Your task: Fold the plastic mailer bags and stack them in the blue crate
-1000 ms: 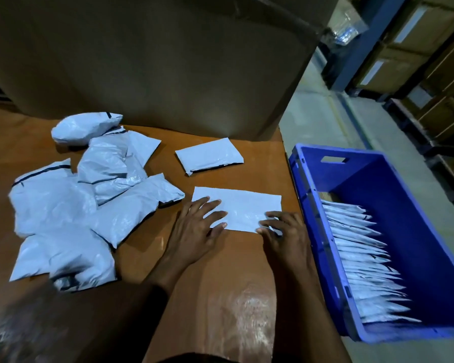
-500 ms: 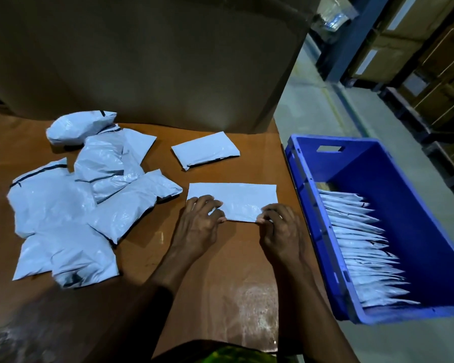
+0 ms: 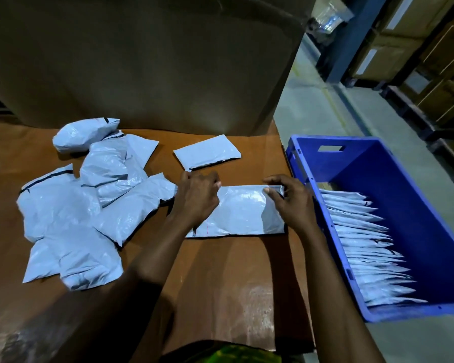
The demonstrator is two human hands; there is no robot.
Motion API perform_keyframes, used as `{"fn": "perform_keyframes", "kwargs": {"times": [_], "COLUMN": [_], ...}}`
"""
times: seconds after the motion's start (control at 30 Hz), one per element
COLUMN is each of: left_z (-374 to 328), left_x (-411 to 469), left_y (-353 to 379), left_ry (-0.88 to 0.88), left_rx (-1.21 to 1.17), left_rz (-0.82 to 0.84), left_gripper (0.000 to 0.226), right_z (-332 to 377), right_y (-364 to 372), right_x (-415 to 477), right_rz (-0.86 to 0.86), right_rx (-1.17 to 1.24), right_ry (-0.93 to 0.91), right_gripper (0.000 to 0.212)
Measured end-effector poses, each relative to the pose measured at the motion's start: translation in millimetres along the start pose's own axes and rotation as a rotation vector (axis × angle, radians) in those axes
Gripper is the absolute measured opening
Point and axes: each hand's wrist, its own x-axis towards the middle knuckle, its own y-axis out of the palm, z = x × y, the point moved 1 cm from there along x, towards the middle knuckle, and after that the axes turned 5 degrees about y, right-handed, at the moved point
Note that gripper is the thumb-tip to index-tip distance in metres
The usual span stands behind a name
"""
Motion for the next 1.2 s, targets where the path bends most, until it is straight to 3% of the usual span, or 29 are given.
{"fn": "perform_keyframes", "kwargs": {"times": [0.07, 0.17, 0.3, 0.4, 0.6, 0.83, 1.07, 1.2], "left_z": [7.3, -2.7, -39.1, -44.0, -40.8, -40.7, -37.7, -33.5], "left_x": [-9.0, -25.9, -55.2, -78.9, -83.1, -76.3, -83.1, -96.1], "left_y": [25.2, 46.6, 49.6, 64.4, 75.6, 74.6, 66.8, 49.8], "left_ry": [-0.044, -0.029, -0.004, -0.059, -0.135, -0.204, -0.148, -0.16], "left_rx": [0.076, 0.056, 0.004, 0.098, 0.158, 0.048, 0.054, -0.038], "left_rz": [0.076, -0.061, 0.002, 0.057, 0.134, 0.206, 0.183, 0.04], "left_gripper": [0.011, 0.022, 0.056, 0.064, 0.066, 0.066, 0.063, 0.05], "right_z": [-12.1, -17.4, -12.1, -12.2, -14.9, -17.7, -16.8, -14.6], "right_y": [16.5, 43.0, 64.3, 68.7, 72.2, 80.2, 74.3, 74.3], "right_x": [-1.8, -26.2, -60.0, -63.3, -61.0, -53.9, -57.9, -56.7], "right_rz": [-0.041, -0.042, 0.132, 0.221, 0.259, 0.253, 0.257, 0.181], "right_rx": [-0.174, -0.205, -0.264, -0.394, -0.492, -0.543, -0.519, -0.45], "right_ry": [0.055, -0.037, -0.049, -0.058, -0.046, -0.001, 0.01, 0.005], "right_gripper": [0.027, 0.027, 0.044, 0.053, 0.061, 0.056, 0.059, 0.05]}}
